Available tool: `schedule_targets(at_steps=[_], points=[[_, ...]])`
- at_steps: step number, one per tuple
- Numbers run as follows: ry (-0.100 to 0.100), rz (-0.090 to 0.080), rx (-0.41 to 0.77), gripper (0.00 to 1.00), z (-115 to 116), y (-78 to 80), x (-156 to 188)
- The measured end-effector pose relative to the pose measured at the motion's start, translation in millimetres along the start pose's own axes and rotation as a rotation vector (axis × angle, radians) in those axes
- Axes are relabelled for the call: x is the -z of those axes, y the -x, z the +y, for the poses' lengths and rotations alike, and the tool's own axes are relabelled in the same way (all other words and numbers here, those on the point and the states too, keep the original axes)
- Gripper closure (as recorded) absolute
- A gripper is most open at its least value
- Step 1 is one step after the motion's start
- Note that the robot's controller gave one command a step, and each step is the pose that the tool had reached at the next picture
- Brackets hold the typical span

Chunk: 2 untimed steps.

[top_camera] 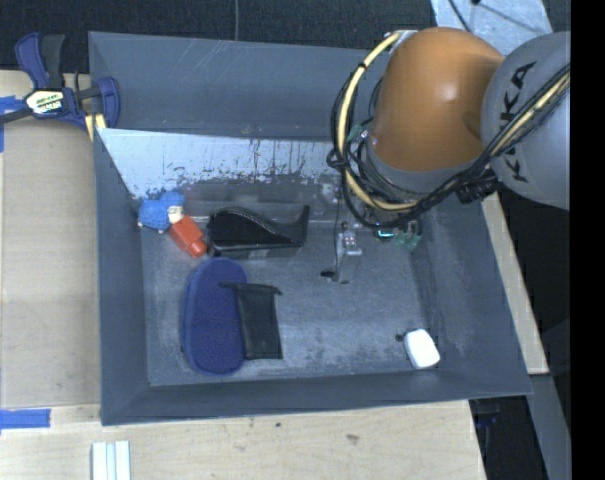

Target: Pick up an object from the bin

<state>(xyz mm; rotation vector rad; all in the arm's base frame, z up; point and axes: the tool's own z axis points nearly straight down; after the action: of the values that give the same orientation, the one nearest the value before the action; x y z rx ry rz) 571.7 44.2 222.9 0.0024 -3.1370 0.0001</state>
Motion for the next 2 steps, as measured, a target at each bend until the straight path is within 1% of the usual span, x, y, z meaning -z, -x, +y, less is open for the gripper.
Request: schedule_targets(at_steps=[1,2], points=[[0.003,-0.001,0.024,0.00,136.6,15.8,-98.7],[0.004,-0.022,0.496,0.00,109.0,14.6,-134.3]])
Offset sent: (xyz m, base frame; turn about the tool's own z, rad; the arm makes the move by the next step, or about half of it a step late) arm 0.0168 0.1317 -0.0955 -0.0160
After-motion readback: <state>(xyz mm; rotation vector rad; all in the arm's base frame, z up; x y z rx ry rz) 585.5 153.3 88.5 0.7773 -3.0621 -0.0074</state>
